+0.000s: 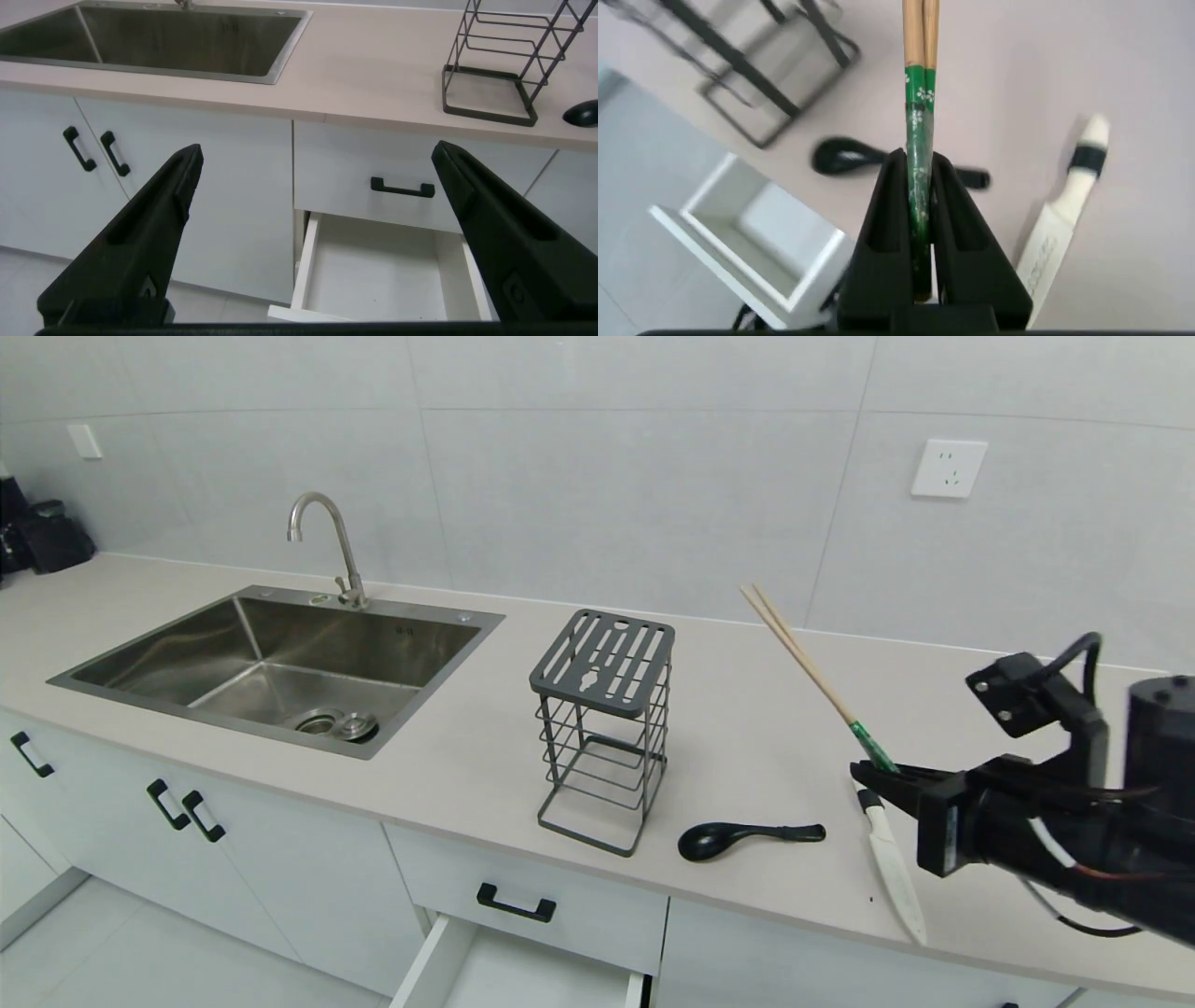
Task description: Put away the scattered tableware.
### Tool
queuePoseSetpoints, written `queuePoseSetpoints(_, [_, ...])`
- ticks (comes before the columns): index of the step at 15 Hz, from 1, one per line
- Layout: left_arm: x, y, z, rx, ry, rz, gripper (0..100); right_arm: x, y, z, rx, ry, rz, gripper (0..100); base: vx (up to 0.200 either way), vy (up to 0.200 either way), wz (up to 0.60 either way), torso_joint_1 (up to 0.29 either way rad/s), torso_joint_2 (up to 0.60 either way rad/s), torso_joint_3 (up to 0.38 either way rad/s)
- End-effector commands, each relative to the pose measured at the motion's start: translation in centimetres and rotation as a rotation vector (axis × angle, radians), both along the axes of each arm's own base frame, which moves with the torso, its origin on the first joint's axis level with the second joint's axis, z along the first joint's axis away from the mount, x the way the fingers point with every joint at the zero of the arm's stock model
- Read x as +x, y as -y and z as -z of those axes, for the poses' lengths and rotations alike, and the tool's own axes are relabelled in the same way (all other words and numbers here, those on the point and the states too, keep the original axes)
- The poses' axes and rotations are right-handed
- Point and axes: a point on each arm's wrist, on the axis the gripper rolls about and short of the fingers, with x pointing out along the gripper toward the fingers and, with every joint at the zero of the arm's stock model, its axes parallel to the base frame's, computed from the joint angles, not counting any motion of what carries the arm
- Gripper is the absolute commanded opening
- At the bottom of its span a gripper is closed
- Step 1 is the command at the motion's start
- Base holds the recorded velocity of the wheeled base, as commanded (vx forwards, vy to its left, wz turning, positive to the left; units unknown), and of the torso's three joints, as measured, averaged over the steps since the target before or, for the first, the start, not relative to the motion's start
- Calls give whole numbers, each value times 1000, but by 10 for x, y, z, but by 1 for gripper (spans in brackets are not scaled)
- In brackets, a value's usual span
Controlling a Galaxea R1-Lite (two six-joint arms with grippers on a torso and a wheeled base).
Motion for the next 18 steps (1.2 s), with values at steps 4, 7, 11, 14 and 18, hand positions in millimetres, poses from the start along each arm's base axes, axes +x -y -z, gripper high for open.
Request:
queuePoseSetpoints(4, [0, 0, 0, 0, -1, 0, 100, -35, -4, -22, 51, 150, -317, 0, 0, 0, 0, 0, 0, 0])
queuePoseSetpoints(7, [0, 0, 0, 0, -1, 0, 100, -46, -21, -17, 39, 137, -489, 0, 0, 0, 0, 0, 0, 0])
queuePoseSetpoints(11, [0, 0, 0, 0, -1, 0, 100, -46, -54, 19, -47, -15, -622, 0, 0, 0, 0, 0, 0, 0])
queuePoseSetpoints(14, [0, 0, 0, 0, -1, 0, 100, -47, -63, 42, -206, 9, -735, 0, 0, 0, 0, 0, 0, 0])
queuePoseSetpoints(18, [0, 0, 0, 0, -1, 0, 100, -34, -83, 40, -209, 11, -744, 0, 0, 0, 0, 0, 0, 0])
